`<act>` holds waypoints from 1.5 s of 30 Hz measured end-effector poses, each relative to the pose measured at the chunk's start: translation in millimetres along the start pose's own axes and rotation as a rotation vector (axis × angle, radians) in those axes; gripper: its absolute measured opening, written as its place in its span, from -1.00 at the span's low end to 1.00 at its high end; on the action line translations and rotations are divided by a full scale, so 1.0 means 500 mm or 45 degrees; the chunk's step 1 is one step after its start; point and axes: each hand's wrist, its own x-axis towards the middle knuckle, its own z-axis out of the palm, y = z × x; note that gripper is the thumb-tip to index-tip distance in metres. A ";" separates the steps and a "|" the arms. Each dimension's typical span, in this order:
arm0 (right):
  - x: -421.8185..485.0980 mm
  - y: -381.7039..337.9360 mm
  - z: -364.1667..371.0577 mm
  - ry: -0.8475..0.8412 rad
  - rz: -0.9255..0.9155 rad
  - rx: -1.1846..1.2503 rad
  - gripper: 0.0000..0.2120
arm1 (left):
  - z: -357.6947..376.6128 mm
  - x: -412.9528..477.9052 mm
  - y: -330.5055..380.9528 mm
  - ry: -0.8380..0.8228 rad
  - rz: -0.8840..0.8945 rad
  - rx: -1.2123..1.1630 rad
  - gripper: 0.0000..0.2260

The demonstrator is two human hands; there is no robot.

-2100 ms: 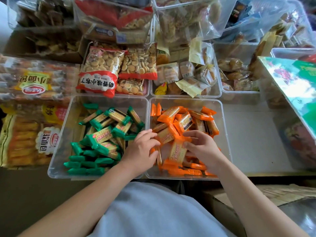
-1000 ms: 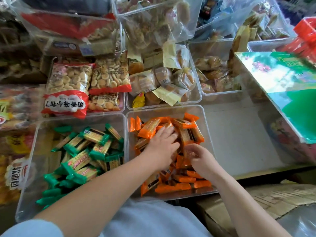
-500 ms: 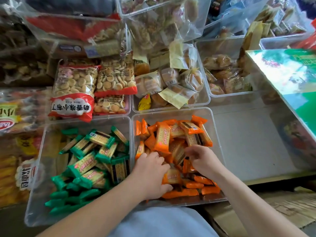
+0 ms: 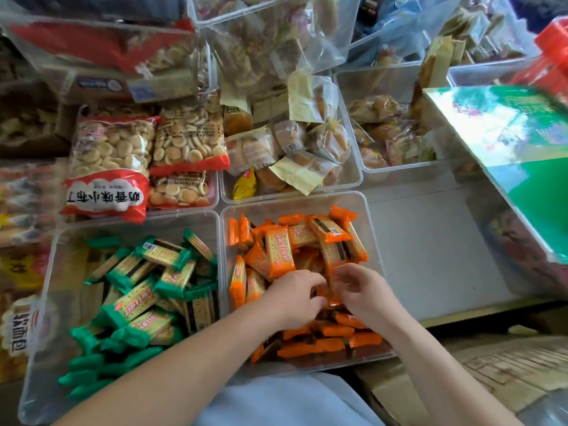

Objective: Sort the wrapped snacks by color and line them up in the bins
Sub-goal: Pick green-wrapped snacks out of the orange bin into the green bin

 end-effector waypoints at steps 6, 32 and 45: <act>-0.028 0.019 -0.037 0.212 0.073 0.249 -0.63 | 0.075 0.036 -0.008 0.040 -0.312 -0.662 -0.39; -0.032 0.013 -0.032 0.200 0.188 0.484 -0.65 | 0.105 0.035 0.014 -0.056 -0.367 -1.228 -0.28; -0.004 -0.011 -0.039 0.119 0.124 0.387 -0.64 | 0.092 0.040 0.020 0.422 -0.198 -1.371 -0.35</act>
